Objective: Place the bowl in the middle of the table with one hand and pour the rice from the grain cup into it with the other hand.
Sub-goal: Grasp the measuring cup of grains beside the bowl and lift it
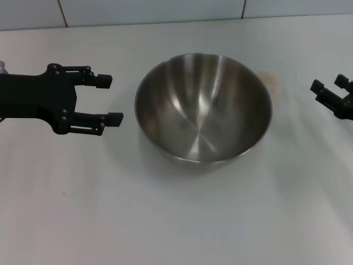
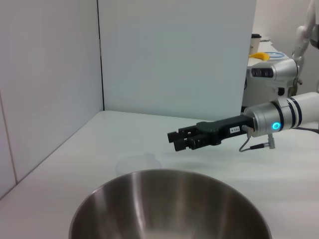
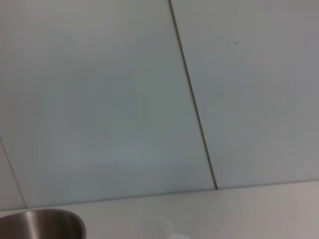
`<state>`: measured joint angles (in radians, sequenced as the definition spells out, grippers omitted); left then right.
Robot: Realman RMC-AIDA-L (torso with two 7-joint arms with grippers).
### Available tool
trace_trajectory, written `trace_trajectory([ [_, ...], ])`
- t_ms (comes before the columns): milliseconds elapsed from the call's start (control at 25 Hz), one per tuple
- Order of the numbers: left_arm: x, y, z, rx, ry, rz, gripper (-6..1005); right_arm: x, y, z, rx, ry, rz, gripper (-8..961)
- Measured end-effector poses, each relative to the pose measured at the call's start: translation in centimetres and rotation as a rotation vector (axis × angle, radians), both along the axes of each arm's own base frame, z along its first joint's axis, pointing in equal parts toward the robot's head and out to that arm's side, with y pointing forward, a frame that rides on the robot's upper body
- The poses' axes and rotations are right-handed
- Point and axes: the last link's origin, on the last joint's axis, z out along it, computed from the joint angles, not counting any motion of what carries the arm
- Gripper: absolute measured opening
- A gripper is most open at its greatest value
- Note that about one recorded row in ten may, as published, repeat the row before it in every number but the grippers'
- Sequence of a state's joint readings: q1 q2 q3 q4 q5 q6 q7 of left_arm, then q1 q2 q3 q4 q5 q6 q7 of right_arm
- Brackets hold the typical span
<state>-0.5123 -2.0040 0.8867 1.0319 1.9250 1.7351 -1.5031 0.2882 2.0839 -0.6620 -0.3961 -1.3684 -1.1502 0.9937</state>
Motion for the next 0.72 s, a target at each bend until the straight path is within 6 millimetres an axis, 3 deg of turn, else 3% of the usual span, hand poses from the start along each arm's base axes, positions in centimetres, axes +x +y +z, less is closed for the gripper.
trace_trajectory([
  [720, 0.0, 0.1, 0.0, 0.012, 0.005, -0.004, 800, -0.7, 1.6, -1.5, -0.041, -0.009, -0.016, 739],
])
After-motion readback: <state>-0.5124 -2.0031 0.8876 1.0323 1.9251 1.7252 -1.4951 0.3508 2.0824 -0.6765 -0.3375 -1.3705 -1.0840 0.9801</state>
